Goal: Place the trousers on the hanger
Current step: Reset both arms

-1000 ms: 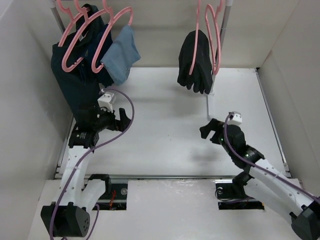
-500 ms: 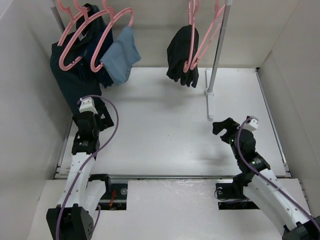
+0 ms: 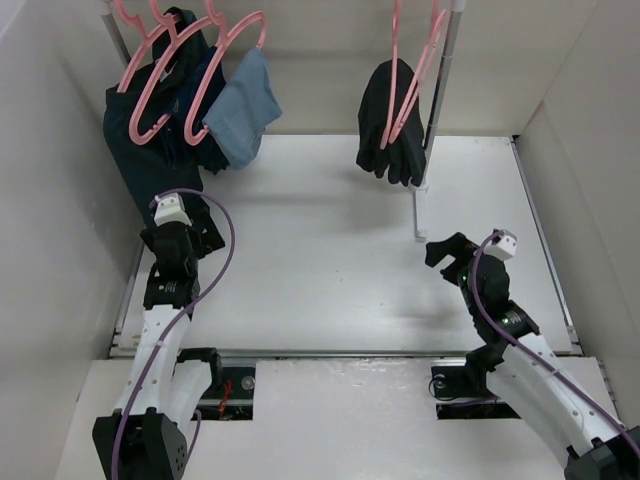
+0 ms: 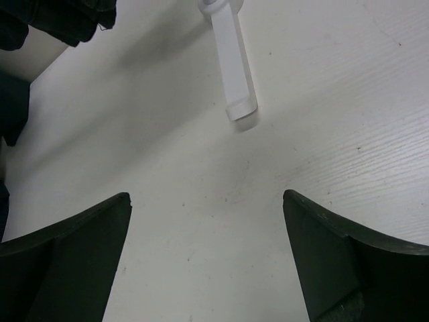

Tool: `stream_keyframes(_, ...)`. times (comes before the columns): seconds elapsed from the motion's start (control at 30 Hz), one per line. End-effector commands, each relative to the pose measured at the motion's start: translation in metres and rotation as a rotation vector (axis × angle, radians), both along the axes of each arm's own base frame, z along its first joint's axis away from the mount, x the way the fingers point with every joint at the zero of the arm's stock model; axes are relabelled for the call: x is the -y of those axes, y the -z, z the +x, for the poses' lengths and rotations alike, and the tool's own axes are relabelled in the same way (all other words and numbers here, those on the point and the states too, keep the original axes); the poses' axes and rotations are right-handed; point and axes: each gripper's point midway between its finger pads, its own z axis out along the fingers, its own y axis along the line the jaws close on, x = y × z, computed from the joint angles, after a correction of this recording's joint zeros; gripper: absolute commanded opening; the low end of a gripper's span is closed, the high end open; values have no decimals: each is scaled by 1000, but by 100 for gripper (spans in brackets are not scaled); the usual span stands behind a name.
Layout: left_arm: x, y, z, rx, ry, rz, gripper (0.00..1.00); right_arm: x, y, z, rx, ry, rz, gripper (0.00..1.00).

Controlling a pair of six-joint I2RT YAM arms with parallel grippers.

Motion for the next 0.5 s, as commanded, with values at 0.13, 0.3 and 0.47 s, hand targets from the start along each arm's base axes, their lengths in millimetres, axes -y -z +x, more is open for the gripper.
stream_keyframes(0.13,-2,-14,4,67,-13,-5,100,4,-42,11,106,43,36,99)
stream_keyframes(0.3,-2,-14,3,65,-10,3,100,5,-40,12,98,52,30,99)
stream_keyframes(0.47,-2,-14,3,65,-10,3,100,8,-42,14,87,73,28,99)
